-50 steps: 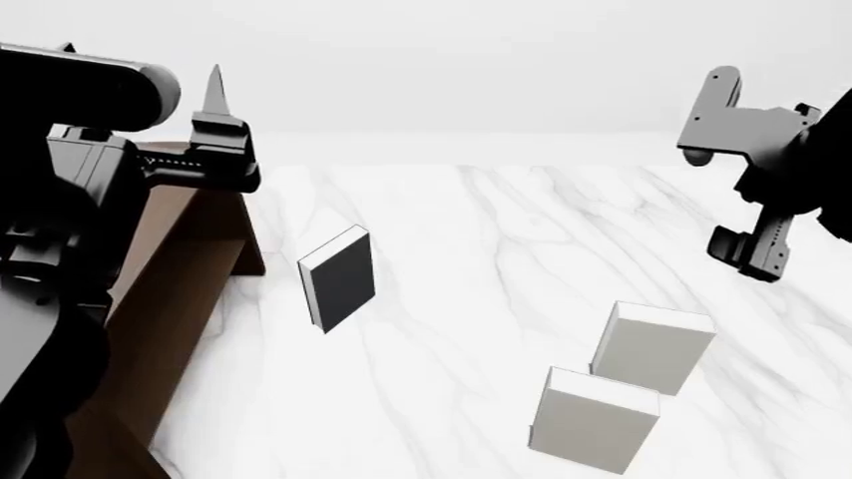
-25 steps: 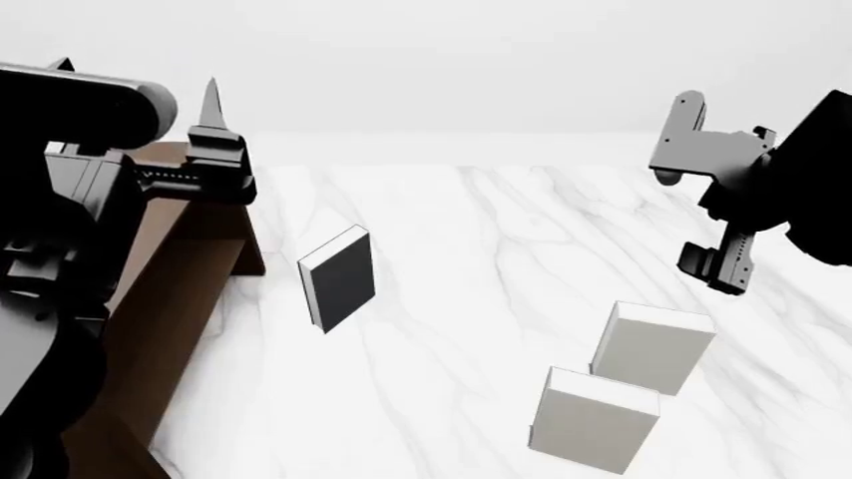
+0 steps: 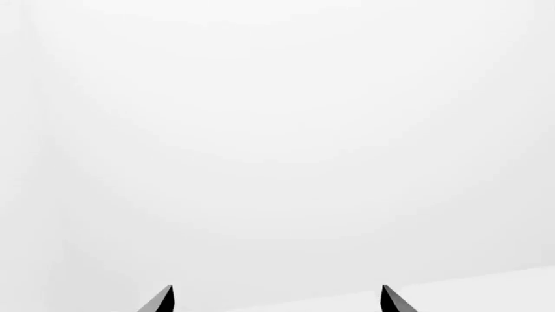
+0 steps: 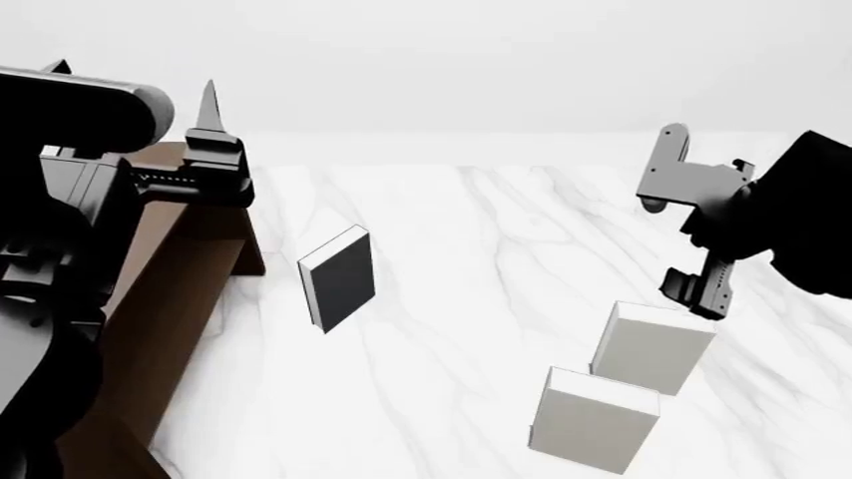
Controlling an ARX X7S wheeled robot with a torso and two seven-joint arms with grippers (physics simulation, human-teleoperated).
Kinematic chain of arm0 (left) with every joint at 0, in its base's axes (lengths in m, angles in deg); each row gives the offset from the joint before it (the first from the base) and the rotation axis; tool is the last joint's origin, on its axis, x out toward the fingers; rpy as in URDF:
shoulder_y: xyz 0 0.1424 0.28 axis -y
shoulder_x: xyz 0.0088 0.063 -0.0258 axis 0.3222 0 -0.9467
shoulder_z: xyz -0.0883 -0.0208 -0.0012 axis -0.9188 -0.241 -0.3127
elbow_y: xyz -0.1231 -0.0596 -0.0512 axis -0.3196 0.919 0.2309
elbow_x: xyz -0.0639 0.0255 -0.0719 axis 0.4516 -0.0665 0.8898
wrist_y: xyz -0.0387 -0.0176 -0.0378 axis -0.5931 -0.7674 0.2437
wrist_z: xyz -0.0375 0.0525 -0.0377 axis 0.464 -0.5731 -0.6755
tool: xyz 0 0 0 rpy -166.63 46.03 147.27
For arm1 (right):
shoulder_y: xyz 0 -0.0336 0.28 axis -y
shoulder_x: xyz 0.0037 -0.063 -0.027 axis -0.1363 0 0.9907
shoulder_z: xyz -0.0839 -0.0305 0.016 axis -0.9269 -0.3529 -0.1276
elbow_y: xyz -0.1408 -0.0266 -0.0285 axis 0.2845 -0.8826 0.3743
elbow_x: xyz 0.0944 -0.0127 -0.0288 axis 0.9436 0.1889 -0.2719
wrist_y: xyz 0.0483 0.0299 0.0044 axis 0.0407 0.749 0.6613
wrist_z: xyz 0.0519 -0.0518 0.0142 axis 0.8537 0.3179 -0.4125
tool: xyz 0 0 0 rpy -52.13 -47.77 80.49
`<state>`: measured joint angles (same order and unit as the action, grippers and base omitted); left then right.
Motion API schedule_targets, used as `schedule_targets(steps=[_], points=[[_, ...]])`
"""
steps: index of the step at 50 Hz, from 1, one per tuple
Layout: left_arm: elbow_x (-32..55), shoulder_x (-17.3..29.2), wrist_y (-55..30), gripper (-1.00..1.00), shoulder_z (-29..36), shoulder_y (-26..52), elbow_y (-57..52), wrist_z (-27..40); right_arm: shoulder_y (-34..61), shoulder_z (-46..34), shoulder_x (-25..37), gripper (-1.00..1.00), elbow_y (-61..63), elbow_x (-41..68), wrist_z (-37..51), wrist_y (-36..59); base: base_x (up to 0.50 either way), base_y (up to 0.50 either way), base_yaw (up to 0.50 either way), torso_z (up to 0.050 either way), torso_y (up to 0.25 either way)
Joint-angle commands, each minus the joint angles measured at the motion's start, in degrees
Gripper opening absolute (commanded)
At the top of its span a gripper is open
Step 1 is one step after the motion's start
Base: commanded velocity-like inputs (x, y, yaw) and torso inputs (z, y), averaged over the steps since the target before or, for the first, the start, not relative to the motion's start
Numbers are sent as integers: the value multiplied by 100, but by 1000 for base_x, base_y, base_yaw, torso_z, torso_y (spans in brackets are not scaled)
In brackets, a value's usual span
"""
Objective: Pick up the book on the right and place it under the cabinet shelf.
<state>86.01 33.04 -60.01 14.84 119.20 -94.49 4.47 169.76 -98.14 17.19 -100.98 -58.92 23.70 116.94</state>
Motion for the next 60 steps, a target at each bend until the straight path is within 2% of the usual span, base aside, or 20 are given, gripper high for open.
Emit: schedule_targets(steps=[1,34,60], points=[[49,17,1,100,-10,-6,-8,25,-212,66,73,100,129,103,116,53,0,0,0,0,0],[184,68,-35,100,36,71,26,125,-605,112,-13,100,46,239,264,-39,0,0,0,0,0],[306,88,-81,100,30,75,-6,217,-1003,216,-266,100,-733,280,585,-541,0,0,0,0,0]])
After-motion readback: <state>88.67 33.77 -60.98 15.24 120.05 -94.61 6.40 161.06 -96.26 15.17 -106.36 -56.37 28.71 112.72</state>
